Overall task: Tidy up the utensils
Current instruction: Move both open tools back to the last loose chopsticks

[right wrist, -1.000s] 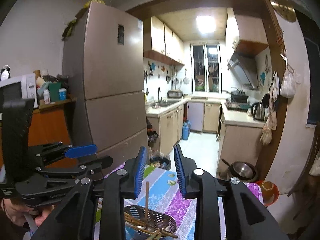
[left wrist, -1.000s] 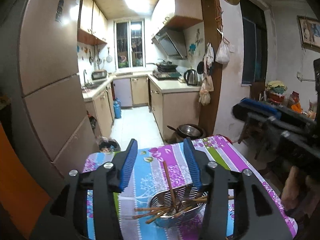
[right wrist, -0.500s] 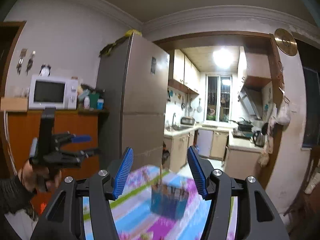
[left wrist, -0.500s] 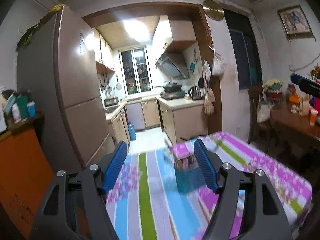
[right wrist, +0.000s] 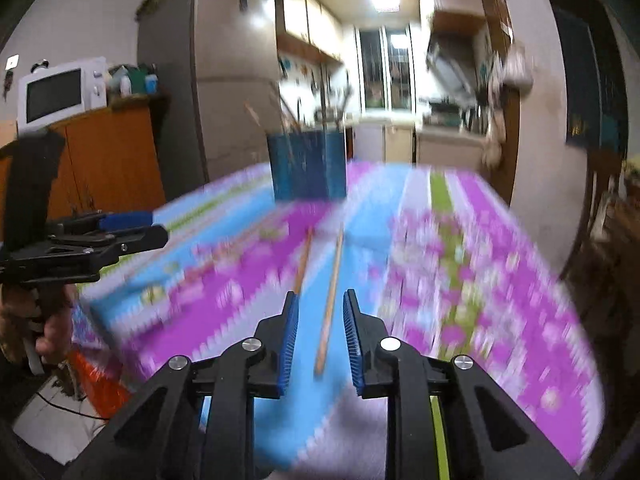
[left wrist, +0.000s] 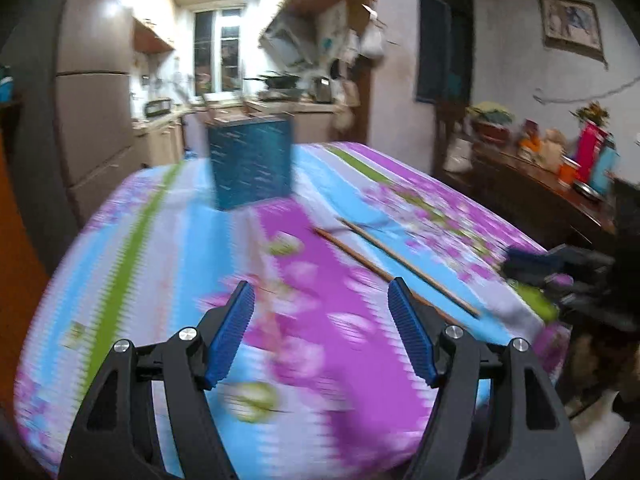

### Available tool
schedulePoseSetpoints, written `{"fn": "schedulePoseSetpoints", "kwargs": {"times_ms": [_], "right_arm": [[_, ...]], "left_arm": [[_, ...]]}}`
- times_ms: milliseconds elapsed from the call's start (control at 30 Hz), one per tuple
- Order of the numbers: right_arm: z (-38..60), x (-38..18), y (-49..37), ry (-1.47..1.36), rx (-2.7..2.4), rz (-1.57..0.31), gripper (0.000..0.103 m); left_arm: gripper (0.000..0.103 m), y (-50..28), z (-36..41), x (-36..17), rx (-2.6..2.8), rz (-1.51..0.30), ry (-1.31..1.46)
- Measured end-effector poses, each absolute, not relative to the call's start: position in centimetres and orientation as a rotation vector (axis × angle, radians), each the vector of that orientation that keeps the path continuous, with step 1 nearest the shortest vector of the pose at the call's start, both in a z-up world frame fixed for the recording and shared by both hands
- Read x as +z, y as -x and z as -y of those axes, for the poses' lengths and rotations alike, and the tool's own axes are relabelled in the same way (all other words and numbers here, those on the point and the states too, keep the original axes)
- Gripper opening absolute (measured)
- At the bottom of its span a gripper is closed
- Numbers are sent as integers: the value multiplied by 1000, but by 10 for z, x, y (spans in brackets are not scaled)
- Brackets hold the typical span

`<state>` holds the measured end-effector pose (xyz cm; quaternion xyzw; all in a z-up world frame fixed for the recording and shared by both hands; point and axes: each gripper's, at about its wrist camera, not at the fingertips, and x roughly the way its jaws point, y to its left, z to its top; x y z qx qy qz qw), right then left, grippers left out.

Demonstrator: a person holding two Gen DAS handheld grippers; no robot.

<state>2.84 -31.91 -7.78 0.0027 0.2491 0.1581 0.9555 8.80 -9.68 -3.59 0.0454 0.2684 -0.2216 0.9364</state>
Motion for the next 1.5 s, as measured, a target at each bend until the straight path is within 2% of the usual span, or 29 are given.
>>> {"fn": "schedulePoseSetpoints", "kwargs": {"times_ms": [233, 433, 567, 667, 700, 900, 1167, 1267, 1333, 1500], "right_arm": [[321, -112, -36, -28, 368, -556, 23], [324, -121, -41, -38, 401, -559, 22], [323, -122, -41, -22, 404, -548, 21], [321, -124, -40, 9, 383, -531, 14], [321, -125, -39, 13, 378, -528, 9], [326, -125, -40, 18, 340, -509, 8], [329, -127, -39, -1, 350, -494, 8], [329, -127, -39, 1, 355, -489, 8], [329, -128, -39, 3, 358, -484, 8], [329, -129, -40, 7, 370, -471, 8]], "left_arm": [[66, -75, 131, -73, -493, -584, -95], [66, -76, 124, -75, -417, -567, -83], [66, -73, 104, -72, -346, -525, -80], [66, -71, 82, -75, -284, -503, -90], [66, -71, 74, -78, -271, -509, -89], [66, -64, 20, -81, -144, -476, -72], [66, -71, -30, -98, -60, -526, -62], [54, -77, -30, -102, -94, -543, -64], [42, -80, -28, -105, -105, -547, -63], [30, -78, -28, -110, -117, -525, -54]]}}
